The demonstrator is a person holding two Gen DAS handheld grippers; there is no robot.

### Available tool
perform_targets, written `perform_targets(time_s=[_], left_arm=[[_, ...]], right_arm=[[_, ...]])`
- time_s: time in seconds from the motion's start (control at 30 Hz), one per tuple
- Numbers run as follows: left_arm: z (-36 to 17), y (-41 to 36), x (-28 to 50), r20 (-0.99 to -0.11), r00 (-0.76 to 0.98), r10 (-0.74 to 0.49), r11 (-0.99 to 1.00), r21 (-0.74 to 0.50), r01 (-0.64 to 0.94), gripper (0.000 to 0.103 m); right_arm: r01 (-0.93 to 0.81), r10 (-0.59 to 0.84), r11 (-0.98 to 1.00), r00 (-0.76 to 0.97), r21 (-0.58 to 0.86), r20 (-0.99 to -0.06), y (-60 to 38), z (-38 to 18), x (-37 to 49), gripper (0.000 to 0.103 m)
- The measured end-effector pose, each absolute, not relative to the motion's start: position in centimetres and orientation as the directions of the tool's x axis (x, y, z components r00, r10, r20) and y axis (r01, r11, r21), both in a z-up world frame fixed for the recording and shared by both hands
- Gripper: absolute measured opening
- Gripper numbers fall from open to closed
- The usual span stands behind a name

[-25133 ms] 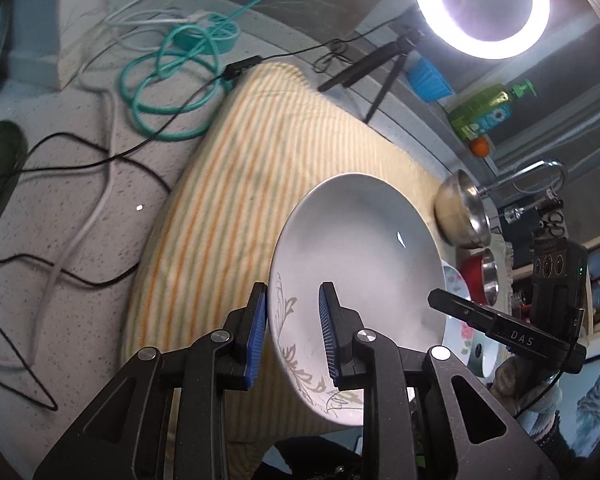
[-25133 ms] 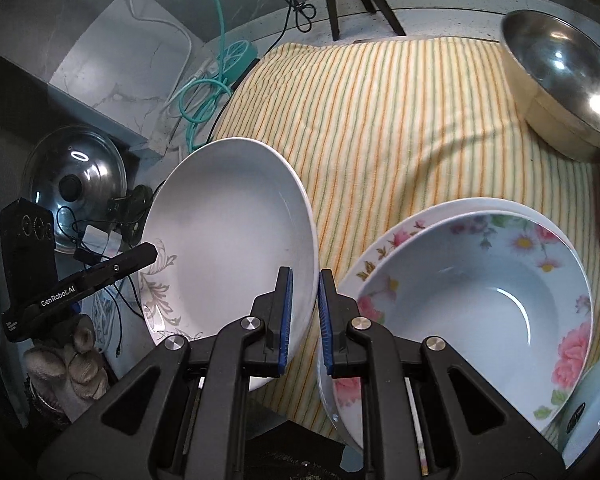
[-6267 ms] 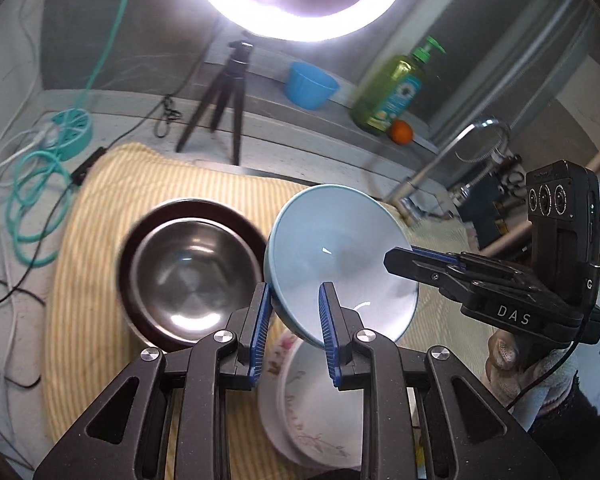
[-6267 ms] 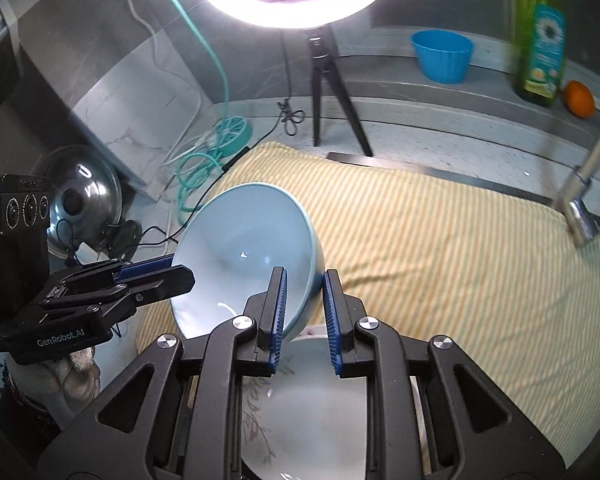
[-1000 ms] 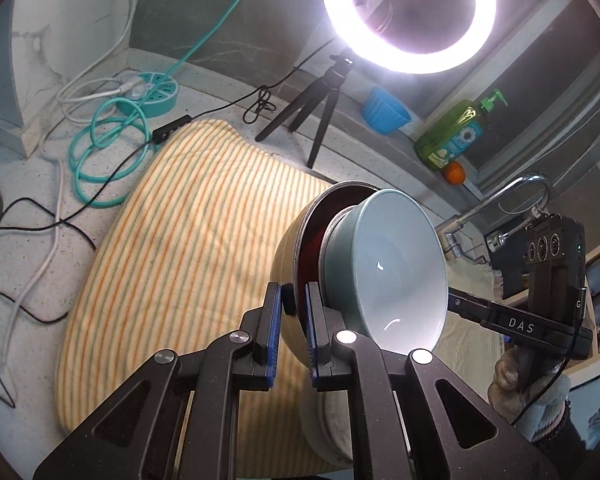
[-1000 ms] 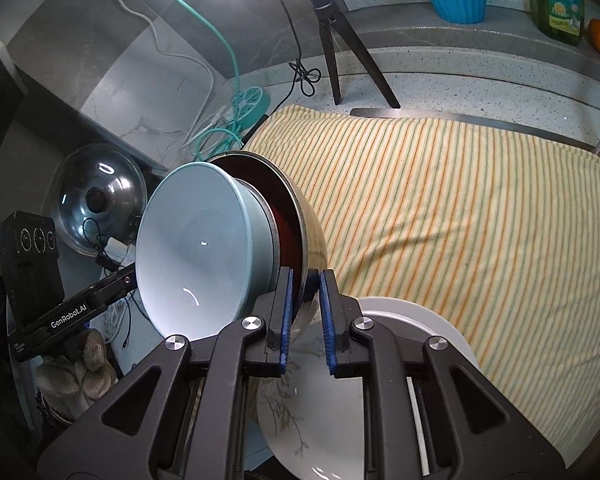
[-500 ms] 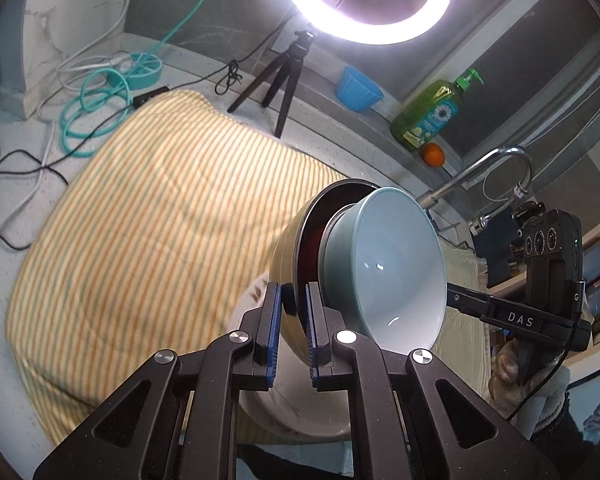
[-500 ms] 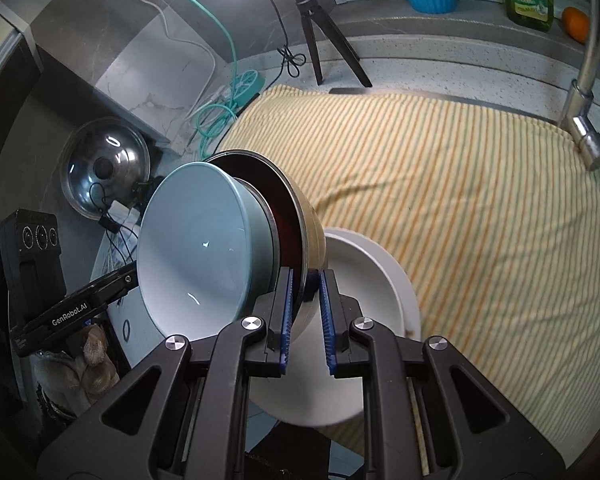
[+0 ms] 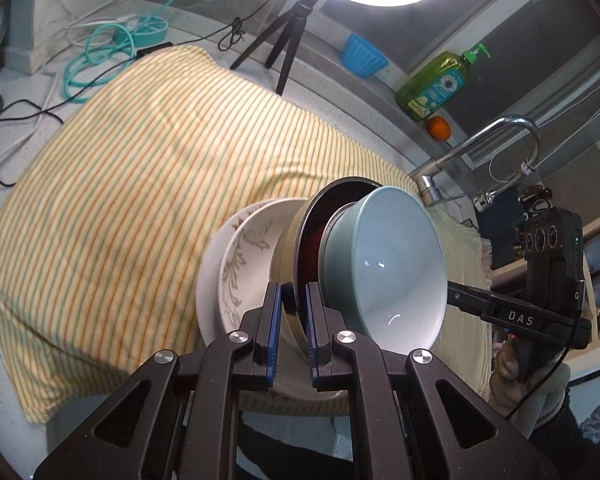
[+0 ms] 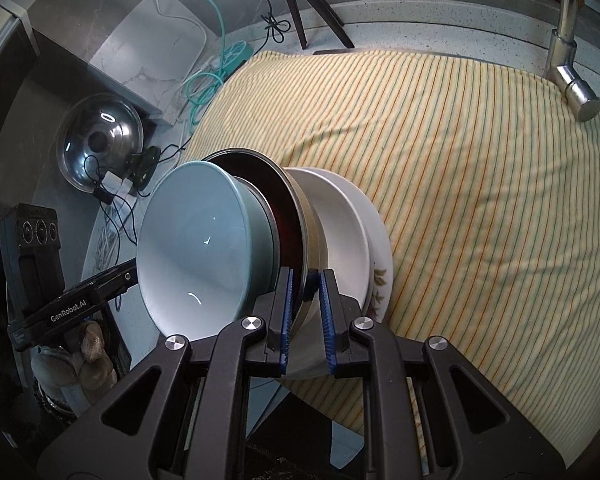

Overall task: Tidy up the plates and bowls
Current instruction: 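Lift the nested bowls and carry them onto the white plate stack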

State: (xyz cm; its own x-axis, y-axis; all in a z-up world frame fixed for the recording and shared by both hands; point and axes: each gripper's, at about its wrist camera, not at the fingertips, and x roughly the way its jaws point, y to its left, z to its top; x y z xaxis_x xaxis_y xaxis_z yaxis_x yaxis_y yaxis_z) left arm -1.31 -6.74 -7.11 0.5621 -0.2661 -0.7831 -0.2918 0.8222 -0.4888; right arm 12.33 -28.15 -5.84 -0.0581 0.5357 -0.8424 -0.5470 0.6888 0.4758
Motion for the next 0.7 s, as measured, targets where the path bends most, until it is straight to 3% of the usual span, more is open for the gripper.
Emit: perform_targets(time_s=[0.7], left_arm=[[-7.8,-6.7,-1.5,-0.803,0.549,-0.229,0.828,-0.458,-0.324,0.008]], right_arm=[[-0.552,0.541,0.670,-0.094,0.496,-0.836,-27.7,-7.0,12.4,0.016]])
